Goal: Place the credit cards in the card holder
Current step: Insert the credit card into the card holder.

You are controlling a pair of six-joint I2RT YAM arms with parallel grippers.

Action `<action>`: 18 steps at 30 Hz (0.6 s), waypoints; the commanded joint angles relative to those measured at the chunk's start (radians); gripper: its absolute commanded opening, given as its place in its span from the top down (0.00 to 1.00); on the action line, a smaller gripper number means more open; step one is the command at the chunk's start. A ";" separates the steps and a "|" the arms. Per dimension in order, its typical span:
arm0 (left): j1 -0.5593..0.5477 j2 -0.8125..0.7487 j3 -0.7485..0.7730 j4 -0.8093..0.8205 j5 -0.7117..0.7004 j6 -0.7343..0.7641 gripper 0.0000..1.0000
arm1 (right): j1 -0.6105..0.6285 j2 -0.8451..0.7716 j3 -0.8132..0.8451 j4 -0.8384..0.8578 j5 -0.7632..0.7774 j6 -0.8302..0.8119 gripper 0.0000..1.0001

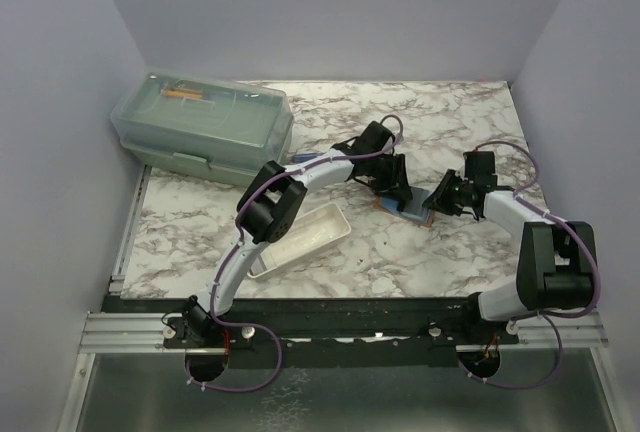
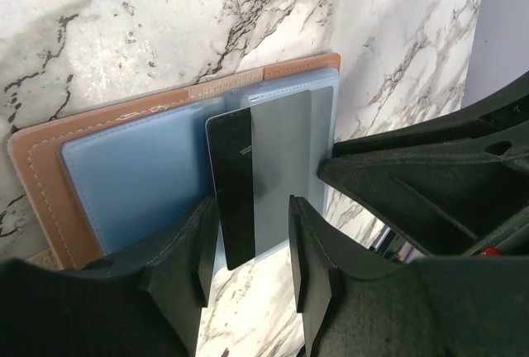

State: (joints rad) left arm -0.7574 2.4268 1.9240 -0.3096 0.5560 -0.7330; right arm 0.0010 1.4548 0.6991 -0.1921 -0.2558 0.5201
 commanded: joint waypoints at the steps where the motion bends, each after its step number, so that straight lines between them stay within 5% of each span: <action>1: -0.015 -0.003 0.028 -0.051 -0.027 0.053 0.54 | 0.005 0.043 0.022 -0.014 -0.023 -0.033 0.78; 18: -0.062 0.025 0.088 -0.052 0.049 0.025 0.45 | 0.005 0.000 0.047 -0.073 0.021 -0.025 0.76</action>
State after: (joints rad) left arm -0.7975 2.4603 2.0247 -0.3687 0.5663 -0.7090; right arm -0.0002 1.4693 0.7197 -0.2073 -0.2729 0.4992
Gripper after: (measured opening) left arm 0.535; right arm 0.226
